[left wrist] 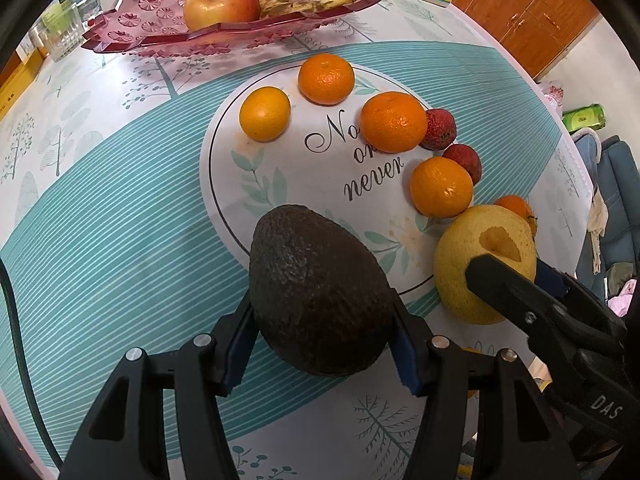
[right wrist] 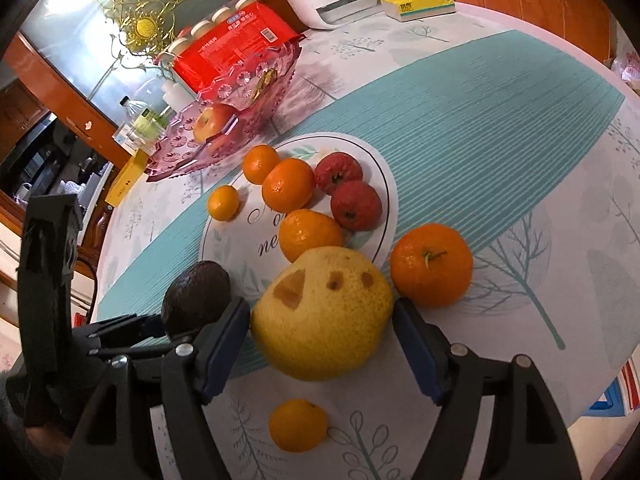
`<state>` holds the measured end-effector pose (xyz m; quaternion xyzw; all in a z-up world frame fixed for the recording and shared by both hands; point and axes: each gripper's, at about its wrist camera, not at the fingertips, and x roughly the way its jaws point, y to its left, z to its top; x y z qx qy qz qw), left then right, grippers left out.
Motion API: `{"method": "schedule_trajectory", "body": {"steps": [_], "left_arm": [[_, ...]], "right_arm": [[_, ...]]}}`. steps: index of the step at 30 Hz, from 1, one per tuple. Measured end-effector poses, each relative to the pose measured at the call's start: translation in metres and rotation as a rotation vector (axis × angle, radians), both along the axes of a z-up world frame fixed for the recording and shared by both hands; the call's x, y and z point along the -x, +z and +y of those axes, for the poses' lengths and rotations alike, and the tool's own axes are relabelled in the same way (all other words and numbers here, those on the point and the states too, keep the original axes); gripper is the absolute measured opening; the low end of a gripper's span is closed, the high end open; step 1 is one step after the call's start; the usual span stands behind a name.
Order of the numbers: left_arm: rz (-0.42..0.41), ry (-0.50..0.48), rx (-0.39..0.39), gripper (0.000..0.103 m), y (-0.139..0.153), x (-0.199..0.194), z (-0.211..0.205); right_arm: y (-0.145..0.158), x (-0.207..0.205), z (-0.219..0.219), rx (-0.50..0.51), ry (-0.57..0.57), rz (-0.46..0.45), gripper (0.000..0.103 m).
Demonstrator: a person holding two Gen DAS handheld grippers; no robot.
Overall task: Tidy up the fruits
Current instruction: 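Grasp the dark avocado with the left tool while the right tool grasps the yellow pear, then carry the avocado with the left tool while the right tool carries the pear to the pink bowl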
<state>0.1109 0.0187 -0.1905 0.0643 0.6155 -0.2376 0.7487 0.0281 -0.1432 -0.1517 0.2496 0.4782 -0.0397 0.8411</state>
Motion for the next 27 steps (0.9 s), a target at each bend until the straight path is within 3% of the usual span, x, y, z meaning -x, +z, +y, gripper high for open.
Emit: {"method": "schedule_trajectory", "body": {"steps": [8, 19, 27], "left_arm": [[-0.025, -0.009, -0.034, 0.058, -0.001, 0.003, -0.003], [-0.034, 0.002, -0.020, 0.057, 0.005, 0.004, 0.005], [-0.055, 0.002, -0.007, 0.057, 0.021, 0.003, 0.005]], "right_arm": [[-0.003, -0.012, 0.005, 0.058, 0.019, 0.044, 0.071], [-0.001, -0.003, 0.005, 0.041, 0.059, -0.007, 0.069], [0.020, 0.002, 0.009, 0.050, 0.087, -0.085, 0.069]]}}
